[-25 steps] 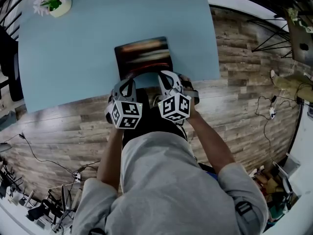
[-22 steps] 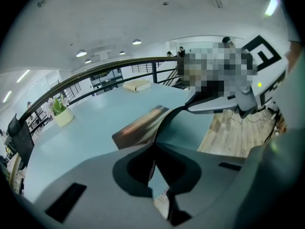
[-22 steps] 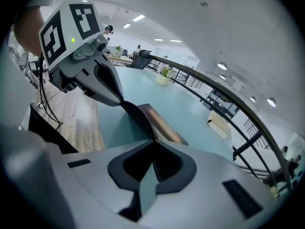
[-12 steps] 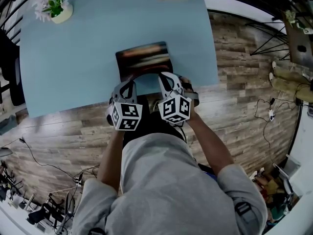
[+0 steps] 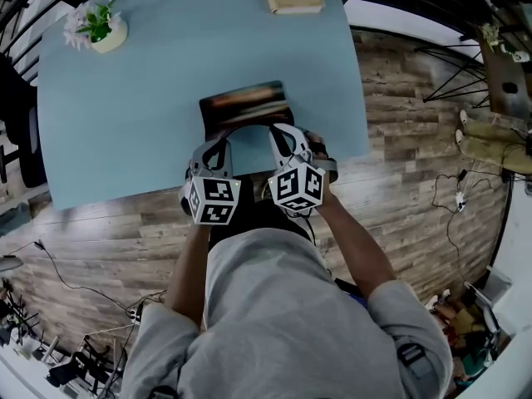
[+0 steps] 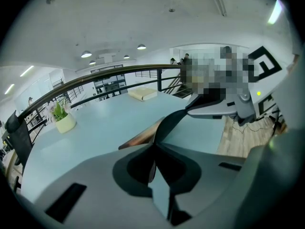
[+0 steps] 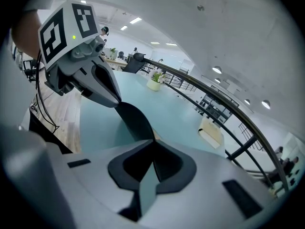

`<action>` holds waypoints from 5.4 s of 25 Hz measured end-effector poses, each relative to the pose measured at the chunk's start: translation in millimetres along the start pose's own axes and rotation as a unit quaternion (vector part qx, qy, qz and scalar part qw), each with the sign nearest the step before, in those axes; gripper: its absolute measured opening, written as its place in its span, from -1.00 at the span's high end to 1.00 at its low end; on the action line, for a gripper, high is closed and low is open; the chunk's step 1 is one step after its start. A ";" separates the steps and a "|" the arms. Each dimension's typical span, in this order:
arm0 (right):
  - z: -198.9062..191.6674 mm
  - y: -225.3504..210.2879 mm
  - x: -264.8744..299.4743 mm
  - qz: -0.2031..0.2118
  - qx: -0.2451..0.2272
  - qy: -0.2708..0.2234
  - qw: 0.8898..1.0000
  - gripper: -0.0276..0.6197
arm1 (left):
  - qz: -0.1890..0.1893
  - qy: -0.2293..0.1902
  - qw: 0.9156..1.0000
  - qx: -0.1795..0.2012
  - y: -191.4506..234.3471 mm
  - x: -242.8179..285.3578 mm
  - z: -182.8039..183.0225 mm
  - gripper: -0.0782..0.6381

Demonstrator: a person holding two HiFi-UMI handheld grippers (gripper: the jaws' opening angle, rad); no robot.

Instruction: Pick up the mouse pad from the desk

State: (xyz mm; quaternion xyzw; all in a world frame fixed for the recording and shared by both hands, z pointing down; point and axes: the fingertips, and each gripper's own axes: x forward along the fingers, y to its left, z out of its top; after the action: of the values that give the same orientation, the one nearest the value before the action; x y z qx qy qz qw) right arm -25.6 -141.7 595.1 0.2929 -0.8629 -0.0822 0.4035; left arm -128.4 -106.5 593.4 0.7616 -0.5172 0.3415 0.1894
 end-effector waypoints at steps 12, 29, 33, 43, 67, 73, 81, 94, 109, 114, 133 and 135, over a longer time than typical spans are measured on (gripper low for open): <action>20.0 -23.0 16.7 -0.016 0.004 0.004 1.000 0.86 | -0.019 -0.017 1.000 0.001 27.6 11.4 27.0 0.71; 37.3 -48.8 37.4 -0.030 0.035 0.036 0.998 0.87 | -0.068 -0.018 0.997 0.021 62.7 33.0 53.7 0.72; 42.7 -57.4 41.8 -0.027 0.051 0.039 0.998 0.87 | -0.075 -0.017 0.997 0.020 70.3 35.4 60.9 0.72; 55.4 -75.3 51.6 -0.005 0.048 0.022 0.999 0.87 | -0.051 -0.019 0.999 -0.003 80.6 37.3 77.9 0.72; 110.4 -106.6 42.2 0.024 0.067 -0.057 0.996 0.87 | -0.016 -0.070 0.997 -0.031 93.0 14.6 135.0 0.72; 118.8 -119.6 40.6 0.015 0.071 -0.067 0.995 0.87 | -0.007 -0.080 0.996 -0.031 99.2 10.7 148.3 0.72; 139.6 -142.1 32.3 -0.001 0.093 -0.094 0.991 0.87 | 0.000 -0.114 0.993 -0.039 104.6 4.6 180.3 0.72; 187.9 -202.8 -22.4 -0.059 0.127 -0.174 0.975 0.87 | 0.016 -0.203 0.978 -0.039 112.5 -34.3 249.1 0.72; 220.6 -227.7 -63.4 -0.079 0.143 -0.232 0.959 0.87 | 0.013 -0.258 0.965 -0.033 109.7 -70.9 293.7 0.72; 222.7 -228.4 -70.4 -0.079 0.147 -0.242 0.956 0.87 | 0.013 -0.269 0.962 -0.034 105.0 -79.4 299.9 0.72; 217.9 -225.0 -80.6 -0.081 0.171 -0.260 0.947 0.87 | 0.003 -0.281 0.958 -0.054 93.8 -83.5 294.6 0.72; 216.9 -224.9 -81.0 -0.080 0.172 -0.260 0.947 0.87 | 0.002 -0.281 0.958 -0.055 92.3 -83.0 294.3 0.72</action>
State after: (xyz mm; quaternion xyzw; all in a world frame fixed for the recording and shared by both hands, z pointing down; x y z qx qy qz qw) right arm -47.7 -299.1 314.2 0.3941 -0.9128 -0.0378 0.1007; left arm -136.8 -277.0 323.5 0.8142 -0.5691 0.0854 0.0769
